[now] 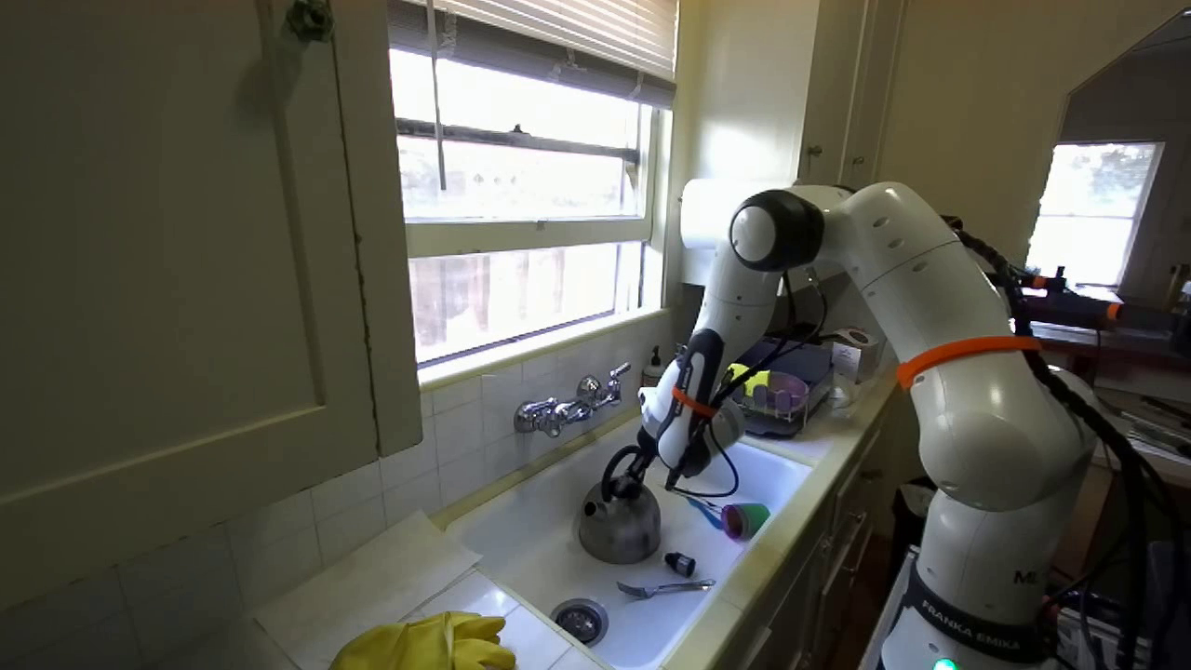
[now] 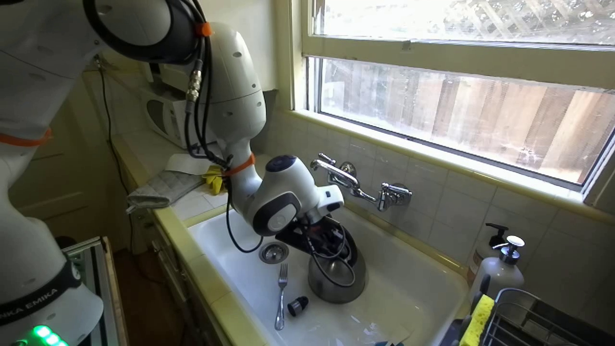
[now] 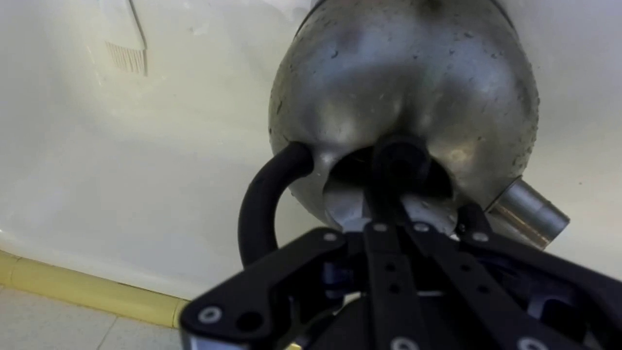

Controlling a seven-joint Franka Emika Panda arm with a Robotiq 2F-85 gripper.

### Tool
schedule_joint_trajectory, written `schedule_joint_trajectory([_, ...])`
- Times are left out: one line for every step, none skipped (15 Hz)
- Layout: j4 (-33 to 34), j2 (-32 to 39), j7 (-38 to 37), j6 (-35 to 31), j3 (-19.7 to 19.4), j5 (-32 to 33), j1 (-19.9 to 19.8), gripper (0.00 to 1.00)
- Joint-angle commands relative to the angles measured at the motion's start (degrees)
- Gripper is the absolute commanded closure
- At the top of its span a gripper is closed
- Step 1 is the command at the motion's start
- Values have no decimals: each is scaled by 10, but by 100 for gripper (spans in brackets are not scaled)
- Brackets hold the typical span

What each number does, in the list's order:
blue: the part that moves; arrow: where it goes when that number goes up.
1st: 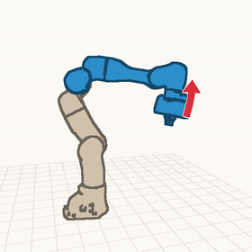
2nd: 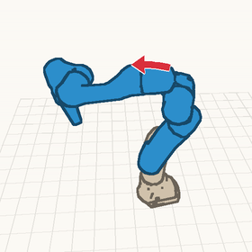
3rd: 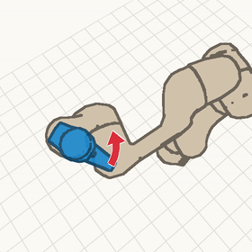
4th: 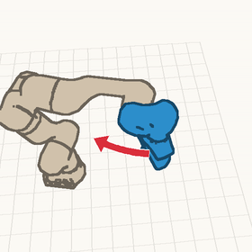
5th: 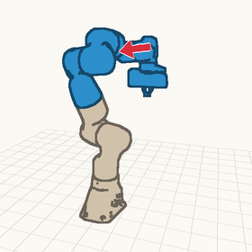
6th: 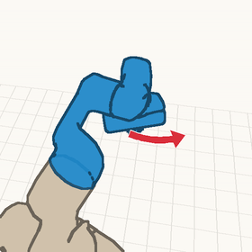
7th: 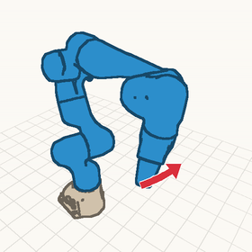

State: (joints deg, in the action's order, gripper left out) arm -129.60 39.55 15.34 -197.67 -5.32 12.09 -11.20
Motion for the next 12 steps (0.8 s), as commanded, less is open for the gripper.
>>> schedule_joint_trajectory([20,31,-16,-32,-3,-5,8,100])
schedule_joint_trajectory([25,36,-17,-36,-3,-4,8,100])
schedule_joint_trajectory([30,42,-18,-38,-3,-4,9,100])
schedule_joint_trajectory([33,46,-19,-42,-2,-4,9,100])
schedule_joint_trajectory([37,50,-20,-45,-1,-4,9,100])
schedule_joint_trajectory([39,53,-21,-52,-2,-4,10,100])
schedule_joint_trajectory([40,54,-22,-60,0,-3,8,100])
schedule_joint_trajectory([39,54,-23,-72,0,-3,8,100])
schedule_joint_trajectory([37,54,-23,-83,-1,-4,9,100])
schedule_joint_trajectory([35,55,-25,-92,0,-3,7,100])
schedule_joint_trajectory([35,55,-27,-97,0,-3,7,100])
schedule_joint_trajectory([35,56,-28,-104,-1,-3,8,100])
